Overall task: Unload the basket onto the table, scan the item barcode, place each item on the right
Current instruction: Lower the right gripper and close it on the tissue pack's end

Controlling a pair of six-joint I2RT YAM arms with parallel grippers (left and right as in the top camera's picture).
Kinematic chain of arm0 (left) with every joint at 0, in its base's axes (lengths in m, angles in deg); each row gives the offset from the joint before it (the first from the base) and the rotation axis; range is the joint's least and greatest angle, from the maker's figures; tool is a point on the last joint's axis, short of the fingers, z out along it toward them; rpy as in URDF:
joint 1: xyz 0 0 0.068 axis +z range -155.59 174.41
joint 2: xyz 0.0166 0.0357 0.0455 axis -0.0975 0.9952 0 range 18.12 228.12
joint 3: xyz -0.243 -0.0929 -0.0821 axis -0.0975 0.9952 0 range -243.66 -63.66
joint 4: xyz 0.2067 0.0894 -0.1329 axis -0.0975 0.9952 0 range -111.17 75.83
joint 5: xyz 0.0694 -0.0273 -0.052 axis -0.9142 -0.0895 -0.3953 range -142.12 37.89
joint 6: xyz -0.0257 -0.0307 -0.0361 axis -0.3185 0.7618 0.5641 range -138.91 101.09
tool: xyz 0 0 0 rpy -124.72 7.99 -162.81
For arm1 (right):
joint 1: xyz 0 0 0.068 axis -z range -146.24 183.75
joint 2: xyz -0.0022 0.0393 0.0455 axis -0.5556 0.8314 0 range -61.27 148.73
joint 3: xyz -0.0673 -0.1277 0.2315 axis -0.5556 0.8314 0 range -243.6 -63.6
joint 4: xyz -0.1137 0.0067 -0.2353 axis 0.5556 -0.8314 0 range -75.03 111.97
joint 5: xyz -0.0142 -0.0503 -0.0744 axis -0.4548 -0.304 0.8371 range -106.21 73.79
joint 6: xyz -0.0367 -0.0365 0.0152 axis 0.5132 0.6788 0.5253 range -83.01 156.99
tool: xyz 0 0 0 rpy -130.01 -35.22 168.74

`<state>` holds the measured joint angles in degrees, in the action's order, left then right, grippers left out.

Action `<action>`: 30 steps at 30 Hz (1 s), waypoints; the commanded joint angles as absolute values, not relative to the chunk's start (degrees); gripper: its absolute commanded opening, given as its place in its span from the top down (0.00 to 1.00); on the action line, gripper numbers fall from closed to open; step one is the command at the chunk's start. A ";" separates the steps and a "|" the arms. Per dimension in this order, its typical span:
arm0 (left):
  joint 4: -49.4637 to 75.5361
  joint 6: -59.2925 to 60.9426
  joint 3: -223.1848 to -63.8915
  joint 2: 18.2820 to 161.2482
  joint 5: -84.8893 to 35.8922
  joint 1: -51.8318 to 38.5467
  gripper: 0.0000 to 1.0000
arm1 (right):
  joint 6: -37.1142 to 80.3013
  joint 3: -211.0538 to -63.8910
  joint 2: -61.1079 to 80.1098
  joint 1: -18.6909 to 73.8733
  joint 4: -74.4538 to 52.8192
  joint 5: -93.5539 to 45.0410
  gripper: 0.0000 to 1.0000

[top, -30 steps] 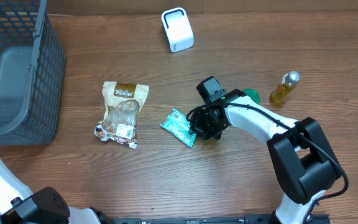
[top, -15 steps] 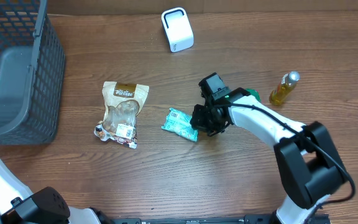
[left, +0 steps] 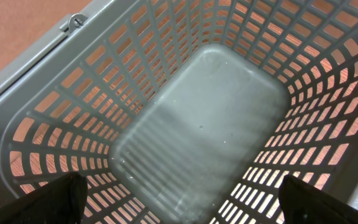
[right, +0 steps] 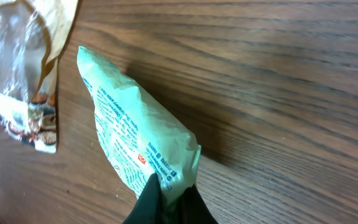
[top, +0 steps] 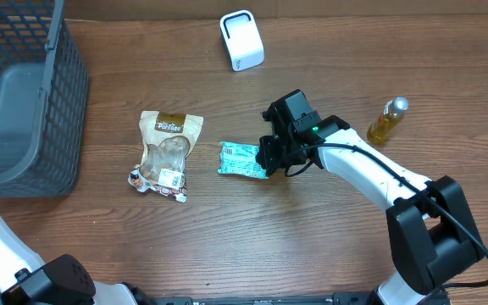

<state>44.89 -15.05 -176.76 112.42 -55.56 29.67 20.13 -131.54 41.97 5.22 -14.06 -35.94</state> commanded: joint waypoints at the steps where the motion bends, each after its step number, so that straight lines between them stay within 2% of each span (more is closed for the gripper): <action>1: 44.85 -16.15 -177.77 112.73 -55.23 29.63 0.00 | 23.60 -133.55 40.09 5.44 -13.60 -38.26 0.96; 30: 44.85 -16.15 -177.77 112.73 -55.25 29.63 0.00 | 23.80 -133.53 40.09 5.44 -12.99 -38.19 0.96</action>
